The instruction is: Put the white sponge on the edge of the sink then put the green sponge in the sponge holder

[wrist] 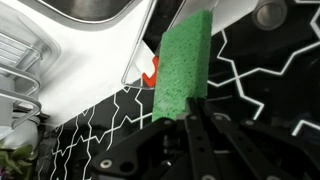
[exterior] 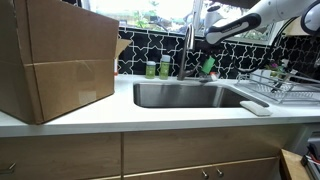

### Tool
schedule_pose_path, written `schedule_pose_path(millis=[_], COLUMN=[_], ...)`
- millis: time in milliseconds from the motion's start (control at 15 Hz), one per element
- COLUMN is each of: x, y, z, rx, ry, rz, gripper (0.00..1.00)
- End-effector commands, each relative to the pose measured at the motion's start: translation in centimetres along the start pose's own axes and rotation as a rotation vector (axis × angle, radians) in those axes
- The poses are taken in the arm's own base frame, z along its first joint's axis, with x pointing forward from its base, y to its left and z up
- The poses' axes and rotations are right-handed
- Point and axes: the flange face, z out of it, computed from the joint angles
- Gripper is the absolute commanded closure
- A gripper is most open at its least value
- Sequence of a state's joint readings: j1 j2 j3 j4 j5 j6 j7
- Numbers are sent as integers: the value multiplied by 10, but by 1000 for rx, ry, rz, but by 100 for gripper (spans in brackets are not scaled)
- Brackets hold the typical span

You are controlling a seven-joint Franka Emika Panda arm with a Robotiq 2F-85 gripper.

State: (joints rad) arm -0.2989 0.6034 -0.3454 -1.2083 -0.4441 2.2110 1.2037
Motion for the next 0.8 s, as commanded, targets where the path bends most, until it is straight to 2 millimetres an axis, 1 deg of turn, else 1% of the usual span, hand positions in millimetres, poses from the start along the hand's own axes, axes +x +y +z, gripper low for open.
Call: schedule_pose_path(millis=[0, 267, 733], x=[-7, -19, -31], y=[-3, -3, -5], z=[17, 29, 41], rx=[4, -18, -29], ry=[8, -12, -21], rz=[-66, -127, -215], gripper=[94, 94, 93])
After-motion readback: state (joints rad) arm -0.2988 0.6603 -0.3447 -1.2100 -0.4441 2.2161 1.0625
